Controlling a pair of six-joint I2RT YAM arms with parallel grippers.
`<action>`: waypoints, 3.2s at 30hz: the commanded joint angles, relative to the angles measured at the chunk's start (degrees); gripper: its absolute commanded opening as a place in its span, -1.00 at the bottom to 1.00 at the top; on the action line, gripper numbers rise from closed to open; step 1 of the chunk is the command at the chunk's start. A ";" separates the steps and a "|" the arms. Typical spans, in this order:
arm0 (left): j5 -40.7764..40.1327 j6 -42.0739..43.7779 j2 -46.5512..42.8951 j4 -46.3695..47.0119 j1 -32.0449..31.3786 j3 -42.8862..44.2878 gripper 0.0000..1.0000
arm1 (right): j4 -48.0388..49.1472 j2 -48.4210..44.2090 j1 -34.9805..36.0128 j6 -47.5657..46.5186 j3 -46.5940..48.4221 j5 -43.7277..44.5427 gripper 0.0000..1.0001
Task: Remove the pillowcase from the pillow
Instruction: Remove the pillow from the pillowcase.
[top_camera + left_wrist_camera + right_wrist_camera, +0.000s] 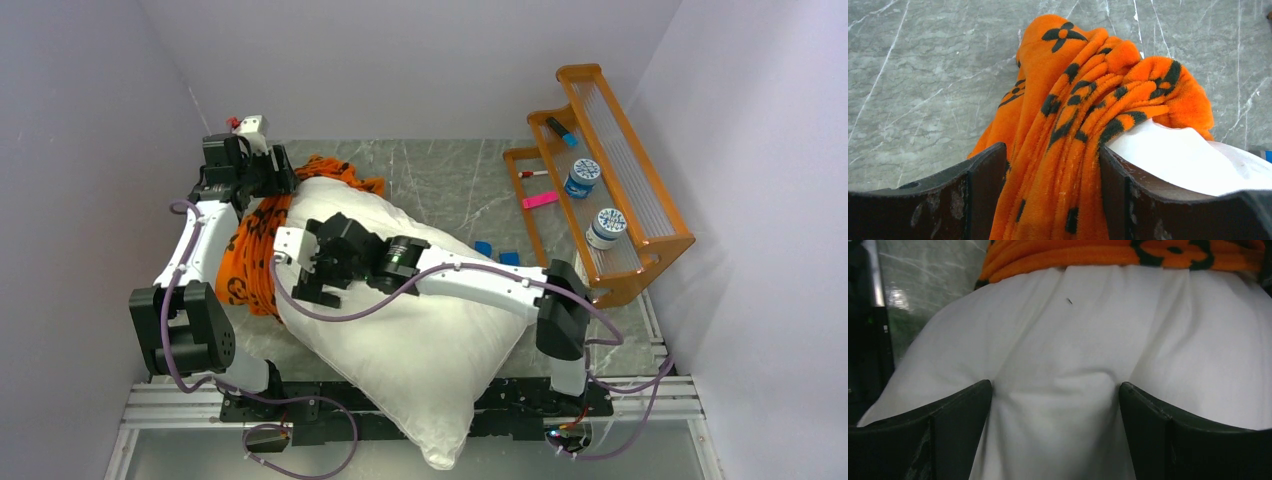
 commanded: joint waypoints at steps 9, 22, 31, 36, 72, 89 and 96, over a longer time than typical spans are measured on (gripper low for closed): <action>0.24 1.19 -4.49 0.76 0.70 0.90 0.51 | 1.68 -0.74 -3.88 -4.75 -12.95 17.68 0.52; -6.25 3.22 -9.26 -2.64 -5.65 2.37 0.71 | 2.95 -11.14 -12.60 -1.83 -22.17 15.23 -1.00; -11.87 1.13 -19.61 -12.03 -12.74 1.01 0.83 | 6.90 -15.24 -16.01 -0.60 -26.58 13.90 -1.00; -13.32 0.27 -25.98 -18.42 -12.74 -1.72 0.78 | 8.50 -15.92 -16.18 -0.42 -27.53 12.65 -1.00; -44.62 1.15 -27.15 -5.34 -11.67 -13.22 -0.90 | 12.96 -25.25 -16.79 2.82 -37.61 10.63 -1.00; -41.92 -0.80 -16.40 9.24 1.32 -8.59 -0.65 | 13.13 -26.88 -16.34 2.31 -37.87 9.75 -1.00; -26.77 -2.53 -21.14 2.31 1.24 -7.62 0.19 | 13.00 -27.13 -16.02 2.04 -37.81 9.50 -1.00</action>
